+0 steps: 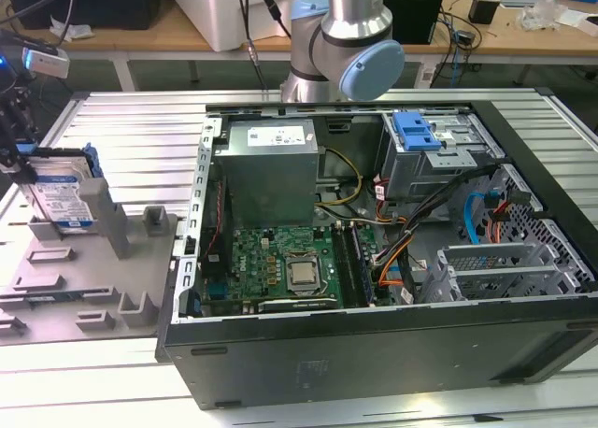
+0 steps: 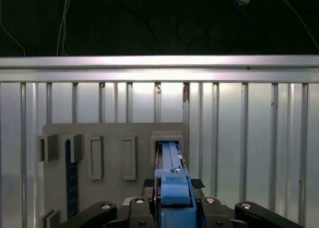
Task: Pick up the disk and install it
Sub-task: 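Pick up the disk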
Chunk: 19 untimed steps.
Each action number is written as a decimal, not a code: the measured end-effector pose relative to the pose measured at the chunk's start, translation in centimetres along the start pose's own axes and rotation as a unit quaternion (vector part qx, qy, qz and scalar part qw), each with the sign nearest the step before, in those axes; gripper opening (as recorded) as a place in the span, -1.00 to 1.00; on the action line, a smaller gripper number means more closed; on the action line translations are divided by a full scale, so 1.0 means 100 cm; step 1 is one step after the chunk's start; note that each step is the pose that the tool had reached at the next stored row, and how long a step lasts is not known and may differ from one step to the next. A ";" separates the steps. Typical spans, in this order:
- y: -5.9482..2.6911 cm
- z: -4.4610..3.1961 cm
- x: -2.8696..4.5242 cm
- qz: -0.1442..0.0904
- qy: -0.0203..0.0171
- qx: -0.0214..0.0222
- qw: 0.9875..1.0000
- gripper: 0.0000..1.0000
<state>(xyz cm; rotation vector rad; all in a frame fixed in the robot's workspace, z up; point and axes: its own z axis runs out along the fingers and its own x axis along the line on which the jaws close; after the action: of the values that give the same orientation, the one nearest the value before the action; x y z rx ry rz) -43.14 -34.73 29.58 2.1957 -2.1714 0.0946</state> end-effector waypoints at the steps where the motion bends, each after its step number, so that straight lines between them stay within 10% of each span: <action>1: 0.0000 -0.0006 0.0000 0.000 0.000 0.000 1.000 -0.25; 19: 0.0002 0.0027 -0.0002 0.000 0.000 0.000 1.000 -0.23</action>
<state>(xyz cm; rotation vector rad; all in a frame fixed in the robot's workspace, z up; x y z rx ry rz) -43.17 -34.74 29.31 2.1960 -2.1715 0.0949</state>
